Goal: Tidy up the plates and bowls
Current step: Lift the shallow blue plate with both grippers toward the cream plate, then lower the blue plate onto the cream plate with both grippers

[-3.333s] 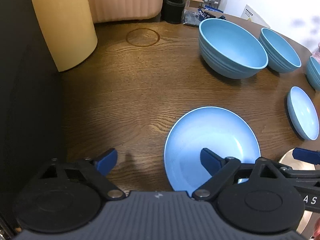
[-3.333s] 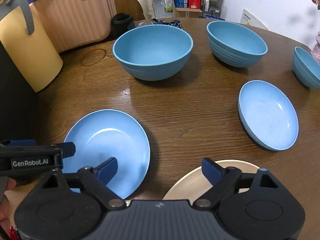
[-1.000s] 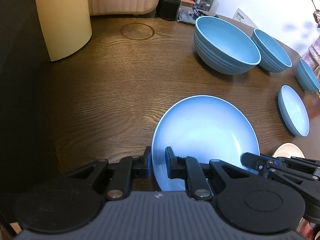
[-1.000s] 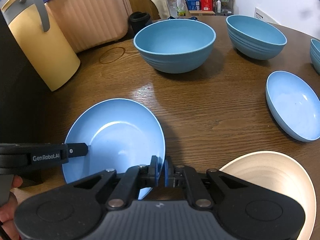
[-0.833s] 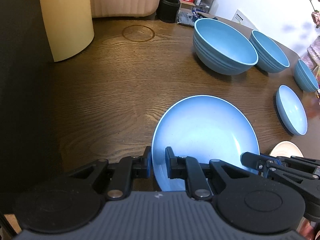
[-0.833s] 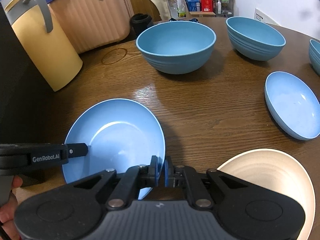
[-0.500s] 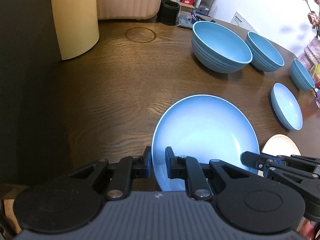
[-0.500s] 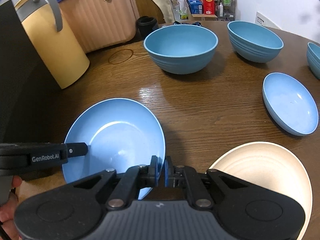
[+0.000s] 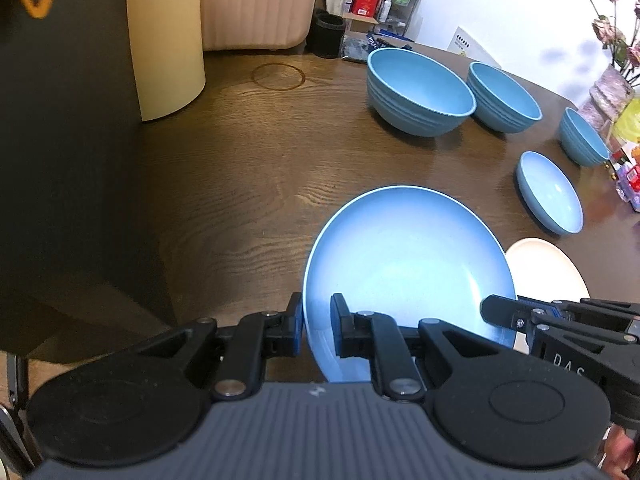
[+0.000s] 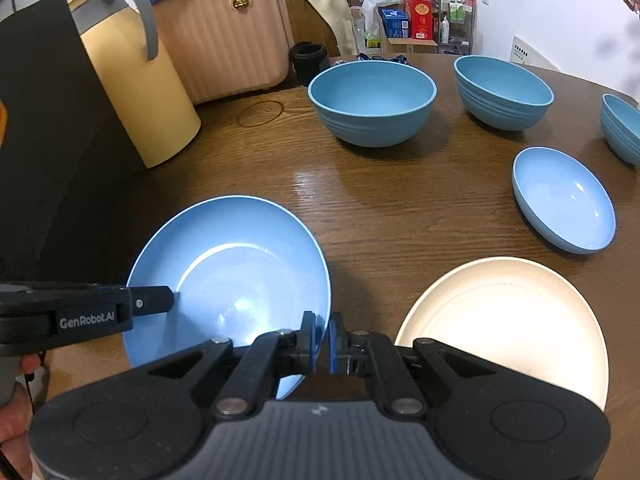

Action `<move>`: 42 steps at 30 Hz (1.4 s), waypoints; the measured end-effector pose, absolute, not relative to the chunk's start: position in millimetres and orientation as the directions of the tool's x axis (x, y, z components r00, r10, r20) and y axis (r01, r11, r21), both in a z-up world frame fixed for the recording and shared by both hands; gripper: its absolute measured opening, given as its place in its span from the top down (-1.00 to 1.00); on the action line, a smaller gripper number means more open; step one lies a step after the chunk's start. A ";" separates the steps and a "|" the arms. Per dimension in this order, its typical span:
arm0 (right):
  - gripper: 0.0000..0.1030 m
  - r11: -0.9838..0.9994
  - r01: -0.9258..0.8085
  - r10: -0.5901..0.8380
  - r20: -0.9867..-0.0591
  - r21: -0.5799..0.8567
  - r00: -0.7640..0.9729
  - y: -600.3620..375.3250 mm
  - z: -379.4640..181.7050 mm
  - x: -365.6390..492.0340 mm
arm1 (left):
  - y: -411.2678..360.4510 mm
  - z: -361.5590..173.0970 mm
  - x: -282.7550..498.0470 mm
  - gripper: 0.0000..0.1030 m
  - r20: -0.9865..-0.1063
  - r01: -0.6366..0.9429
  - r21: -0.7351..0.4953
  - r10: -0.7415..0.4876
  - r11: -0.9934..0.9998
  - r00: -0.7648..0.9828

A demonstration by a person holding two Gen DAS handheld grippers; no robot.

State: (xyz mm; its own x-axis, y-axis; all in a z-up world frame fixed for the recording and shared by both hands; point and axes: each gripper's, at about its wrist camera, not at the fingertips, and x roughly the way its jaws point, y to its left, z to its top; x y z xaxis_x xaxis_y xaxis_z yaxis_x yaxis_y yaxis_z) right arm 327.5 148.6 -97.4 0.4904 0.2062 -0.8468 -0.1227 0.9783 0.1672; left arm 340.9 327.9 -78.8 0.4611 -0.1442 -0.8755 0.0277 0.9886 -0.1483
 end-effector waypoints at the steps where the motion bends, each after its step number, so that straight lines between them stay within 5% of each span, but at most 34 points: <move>1: 0.88 0.978 -0.122 0.206 -0.847 0.168 0.490 148.2 -95.6 323.8 | 327.6 -77.1 337.8 0.72 -0.875 0.029 -0.149 -0.146 0.988 0.462; 42: 0.88 0.953 -0.257 0.271 -0.838 0.163 0.474 66.6 -56.6 260.4 | 249.4 -49.5 248.7 0.72 -0.882 -0.030 -0.192 -0.159 0.981 0.443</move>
